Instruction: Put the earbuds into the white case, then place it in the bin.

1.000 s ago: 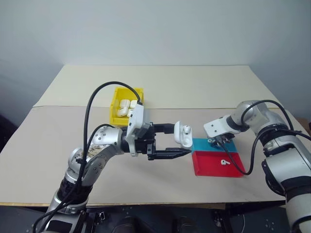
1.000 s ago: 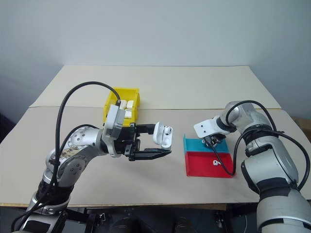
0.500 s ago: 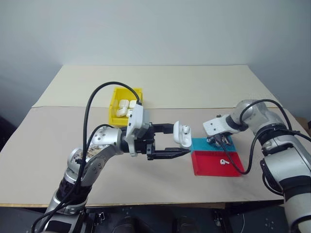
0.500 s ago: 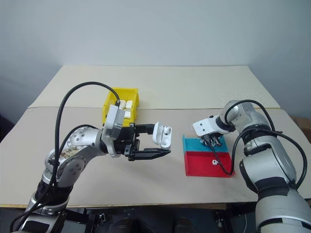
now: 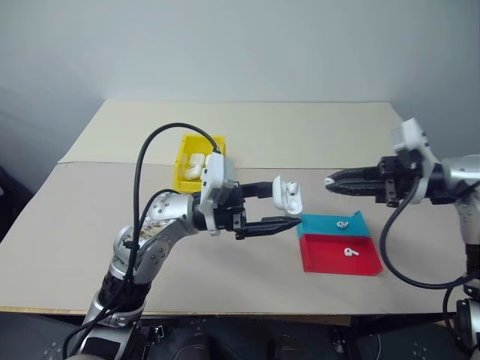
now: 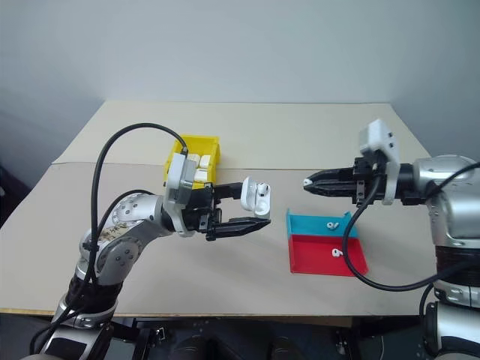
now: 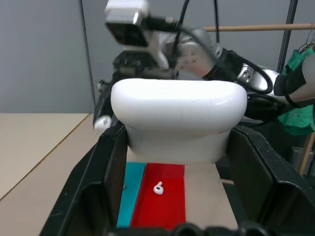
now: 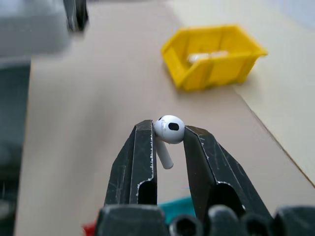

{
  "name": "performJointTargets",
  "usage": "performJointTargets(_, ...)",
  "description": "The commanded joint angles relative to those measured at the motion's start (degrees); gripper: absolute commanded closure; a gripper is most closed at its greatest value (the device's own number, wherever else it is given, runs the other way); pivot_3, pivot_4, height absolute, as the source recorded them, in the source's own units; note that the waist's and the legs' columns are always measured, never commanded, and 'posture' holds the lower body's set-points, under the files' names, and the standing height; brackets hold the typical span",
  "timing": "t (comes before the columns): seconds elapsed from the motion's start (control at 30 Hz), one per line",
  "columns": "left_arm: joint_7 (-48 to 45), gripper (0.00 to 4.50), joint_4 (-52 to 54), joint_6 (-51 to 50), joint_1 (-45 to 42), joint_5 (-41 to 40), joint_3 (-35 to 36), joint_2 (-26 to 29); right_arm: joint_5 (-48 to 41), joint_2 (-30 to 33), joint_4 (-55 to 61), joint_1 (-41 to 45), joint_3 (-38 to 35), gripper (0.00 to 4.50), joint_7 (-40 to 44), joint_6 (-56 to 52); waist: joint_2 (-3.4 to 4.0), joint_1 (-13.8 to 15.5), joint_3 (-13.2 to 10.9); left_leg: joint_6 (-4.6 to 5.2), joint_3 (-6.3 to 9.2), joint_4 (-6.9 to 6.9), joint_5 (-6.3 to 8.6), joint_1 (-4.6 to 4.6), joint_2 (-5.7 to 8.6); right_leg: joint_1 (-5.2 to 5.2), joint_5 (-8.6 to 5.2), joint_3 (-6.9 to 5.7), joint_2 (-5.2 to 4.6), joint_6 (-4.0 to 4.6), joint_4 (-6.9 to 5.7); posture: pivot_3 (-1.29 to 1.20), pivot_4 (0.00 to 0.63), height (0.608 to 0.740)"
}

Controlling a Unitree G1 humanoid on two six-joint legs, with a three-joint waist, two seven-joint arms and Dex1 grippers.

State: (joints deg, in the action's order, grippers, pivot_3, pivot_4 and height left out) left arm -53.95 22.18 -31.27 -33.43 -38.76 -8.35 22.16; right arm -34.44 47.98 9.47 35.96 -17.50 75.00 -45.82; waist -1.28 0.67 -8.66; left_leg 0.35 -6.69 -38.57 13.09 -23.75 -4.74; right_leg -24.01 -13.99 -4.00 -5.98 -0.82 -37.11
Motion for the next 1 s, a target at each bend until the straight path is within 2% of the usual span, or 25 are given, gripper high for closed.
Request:
performJointTargets(0.03,-1.0,1.74,-0.3,0.0,-1.4,-0.6,0.0,0.1,-17.2,-2.8,10.5,-1.8,-9.3,3.87,-7.9,-10.1,0.0,0.0,0.0,0.0,0.01,0.03,0.0,0.02,0.0,0.01,0.0,0.02,0.02,0.0,0.02,0.0,0.15,0.74)
performJointTargets(0.17,-2.3,1.74,-0.9,-0.3,-1.8,0.0,-0.5,1.0,-32.3,-5.9,16.5,-3.3,-12.3,3.87,-19.9,-15.8,0.0,0.0,0.0,0.0,-0.01,0.03,0.0,-0.01,0.02,-0.01,0.0,0.05,0.0,0.0,0.03,0.0,0.15,0.74)
performJointTargets(0.33,-2.8,1.74,-1.5,-0.2,-2.1,0.0,-0.4,1.3,-39.7,-6.2,21.5,-6.4,-9.8,3.87,-28.1,-14.8,0.0,0.2,0.0,0.03,0.03,0.02,0.02,-0.03,0.03,0.02,0.0,0.01,-0.01,-0.01,0.06,0.0,0.15,0.74)
performJointTargets(0.5,-3.5,1.74,-1.7,0.0,-2.2,-0.1,0.0,1.7,-36.8,-7.0,24.3,-10.1,-4.3,3.87,-32.0,-12.0,0.0,0.1,0.0,0.04,0.03,0.02,0.02,-0.04,0.03,0.0,0.0,0.02,0.0,-0.01,0.05,0.0,0.15,0.74)
performJointTargets(1.0,-2.6,1.74,-0.7,-0.9,-2.3,0.4,-0.5,2.1,-36.3,-5.2,26.9,-14.4,-0.2,3.87,-33.2,-7.3,-0.01,0.1,0.0,0.05,0.06,0.02,0.03,-0.05,0.03,-0.01,-0.01,0.03,0.0,-0.02,0.08,0.0,0.15,0.74)
